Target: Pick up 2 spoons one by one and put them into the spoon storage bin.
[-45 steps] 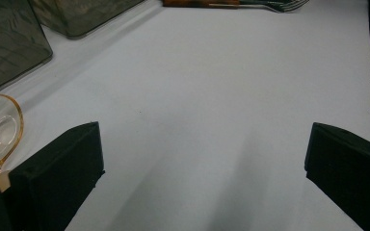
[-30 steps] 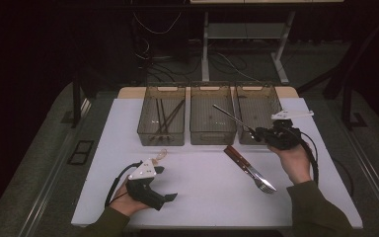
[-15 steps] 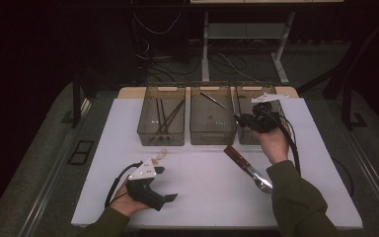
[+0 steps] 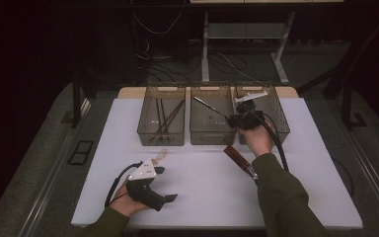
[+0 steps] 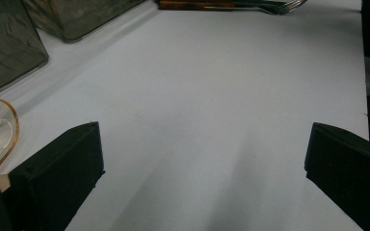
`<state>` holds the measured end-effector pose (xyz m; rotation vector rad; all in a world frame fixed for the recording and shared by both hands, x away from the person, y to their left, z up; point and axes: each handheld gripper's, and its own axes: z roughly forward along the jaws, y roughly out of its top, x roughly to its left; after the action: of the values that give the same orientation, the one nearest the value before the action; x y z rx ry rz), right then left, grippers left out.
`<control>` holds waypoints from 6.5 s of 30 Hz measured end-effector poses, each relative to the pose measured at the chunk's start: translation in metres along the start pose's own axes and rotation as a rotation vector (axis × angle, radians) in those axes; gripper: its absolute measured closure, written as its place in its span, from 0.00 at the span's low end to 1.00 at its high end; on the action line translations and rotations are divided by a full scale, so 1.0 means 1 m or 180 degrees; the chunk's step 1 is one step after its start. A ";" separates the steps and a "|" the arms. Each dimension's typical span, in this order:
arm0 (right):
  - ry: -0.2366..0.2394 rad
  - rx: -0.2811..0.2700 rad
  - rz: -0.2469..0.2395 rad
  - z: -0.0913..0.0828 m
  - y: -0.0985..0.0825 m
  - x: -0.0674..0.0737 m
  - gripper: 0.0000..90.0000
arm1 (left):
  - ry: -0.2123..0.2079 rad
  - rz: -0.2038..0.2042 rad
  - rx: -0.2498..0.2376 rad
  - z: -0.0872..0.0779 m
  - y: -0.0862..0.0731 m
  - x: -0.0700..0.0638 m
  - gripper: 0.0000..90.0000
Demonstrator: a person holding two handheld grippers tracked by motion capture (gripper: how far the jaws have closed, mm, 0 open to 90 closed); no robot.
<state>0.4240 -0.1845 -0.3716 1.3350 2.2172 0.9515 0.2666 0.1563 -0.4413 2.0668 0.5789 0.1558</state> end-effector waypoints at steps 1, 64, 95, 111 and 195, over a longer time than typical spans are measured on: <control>0.0000 0.0018 -0.0005 0.002 0.000 0.001 0.98 | -0.0001 0.0000 0.0000 0.000 0.000 0.000 0.00; 0.0604 -0.0599 -0.0253 -0.078 -0.123 -0.016 0.12 | 0.0039 0.0019 0.0035 -0.002 0.000 0.001 0.00; 0.0739 -0.0560 -0.0362 -0.094 -0.186 -0.014 0.12 | 0.0251 -0.0018 0.0131 -0.007 0.007 0.008 0.05; 0.0707 -0.0553 -0.0338 -0.094 -0.186 -0.015 0.12 | 0.0576 -0.0314 0.0110 -0.029 0.008 0.056 0.37; 0.0717 -0.0513 -0.0434 -0.094 -0.184 -0.010 0.12 | 0.0596 -0.0170 0.0328 -0.029 0.027 0.041 0.82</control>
<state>0.2560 -0.2852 -0.4378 1.0355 2.3022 1.2518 0.3022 0.1856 -0.4083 2.1478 0.7698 0.2961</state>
